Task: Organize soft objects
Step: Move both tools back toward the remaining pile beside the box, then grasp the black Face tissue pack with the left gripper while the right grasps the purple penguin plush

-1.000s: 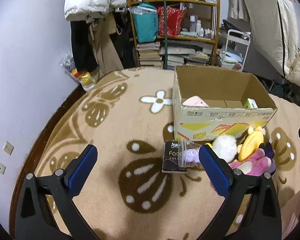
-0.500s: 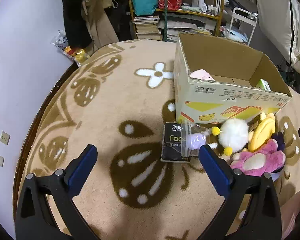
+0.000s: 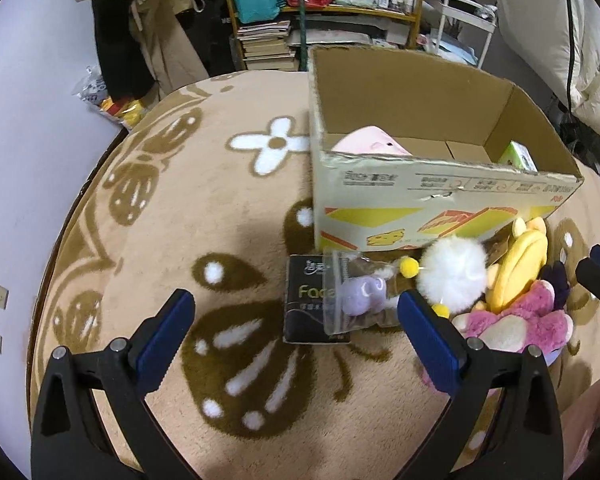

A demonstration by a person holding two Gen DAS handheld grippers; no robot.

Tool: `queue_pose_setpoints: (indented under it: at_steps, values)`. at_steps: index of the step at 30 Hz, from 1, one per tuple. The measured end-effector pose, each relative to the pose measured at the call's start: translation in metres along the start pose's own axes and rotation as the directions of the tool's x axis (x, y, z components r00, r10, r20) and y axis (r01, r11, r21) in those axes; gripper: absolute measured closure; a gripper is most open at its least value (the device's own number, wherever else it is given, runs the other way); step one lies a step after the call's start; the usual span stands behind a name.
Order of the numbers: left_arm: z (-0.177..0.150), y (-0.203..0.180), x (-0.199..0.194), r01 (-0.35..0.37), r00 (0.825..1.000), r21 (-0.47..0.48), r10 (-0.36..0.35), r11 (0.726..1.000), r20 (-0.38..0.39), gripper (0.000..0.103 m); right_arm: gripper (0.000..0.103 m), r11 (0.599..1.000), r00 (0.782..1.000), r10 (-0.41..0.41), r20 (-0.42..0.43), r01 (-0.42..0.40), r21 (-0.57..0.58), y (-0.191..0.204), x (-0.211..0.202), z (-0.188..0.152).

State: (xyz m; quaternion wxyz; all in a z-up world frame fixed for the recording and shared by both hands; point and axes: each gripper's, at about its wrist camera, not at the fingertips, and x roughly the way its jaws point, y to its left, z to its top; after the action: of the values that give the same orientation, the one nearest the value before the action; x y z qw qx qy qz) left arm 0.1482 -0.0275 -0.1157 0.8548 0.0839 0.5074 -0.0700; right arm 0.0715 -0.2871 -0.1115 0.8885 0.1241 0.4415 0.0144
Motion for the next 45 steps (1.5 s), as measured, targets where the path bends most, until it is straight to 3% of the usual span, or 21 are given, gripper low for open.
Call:
queue_pose_setpoints:
  at_steps: [6, 10, 20, 23, 30, 41, 45]
  values:
    - [0.0, -0.013, 0.016, -0.001, 1.0, 0.046, 0.002, 0.999, -0.028, 0.003, 0.01, 0.999, 0.999, -0.017, -0.038, 0.016, -0.031, 0.005, 0.008, -0.005]
    - [-0.002, -0.02, 0.023, 0.01, 0.999, 0.066, -0.008, 0.998, -0.037, 0.003, 0.017, 0.999, 0.997, -0.01, -0.073, 0.007, -0.046, 0.01, 0.016, -0.007]
    - [-0.004, -0.03, 0.041, 0.036, 0.998, 0.093, -0.03, 0.995, -0.063, 0.003, 0.02, 1.0, 0.994, 0.026, -0.104, -0.025, 0.007, 0.001, 0.025, -0.011]
    - [-0.004, -0.035, 0.042, 0.042, 0.997, 0.102, -0.036, 0.994, -0.063, 0.003, 0.03, 0.999, 0.993, 0.031, -0.11, -0.03, 0.012, 0.001, 0.026, -0.012]
    - [-0.004, -0.04, 0.054, 0.066, 0.994, 0.119, -0.055, 0.991, -0.094, 0.008, 0.03, 0.999, 0.991, 0.05, -0.121, -0.046, 0.029, 0.001, 0.03, -0.012]
    - [-0.002, -0.049, 0.057, 0.052, 0.997, 0.153, -0.042, 0.987, -0.072, 0.013, 0.03, 0.996, 0.988, 0.083, -0.132, -0.078, 0.042, -0.001, 0.031, -0.016]
    - [-0.002, -0.047, 0.058, 0.051, 0.997, 0.126, -0.042, 0.991, -0.072, 0.017, 0.03, 0.997, 0.985, 0.078, -0.153, -0.076, 0.021, 0.002, 0.035, -0.017]
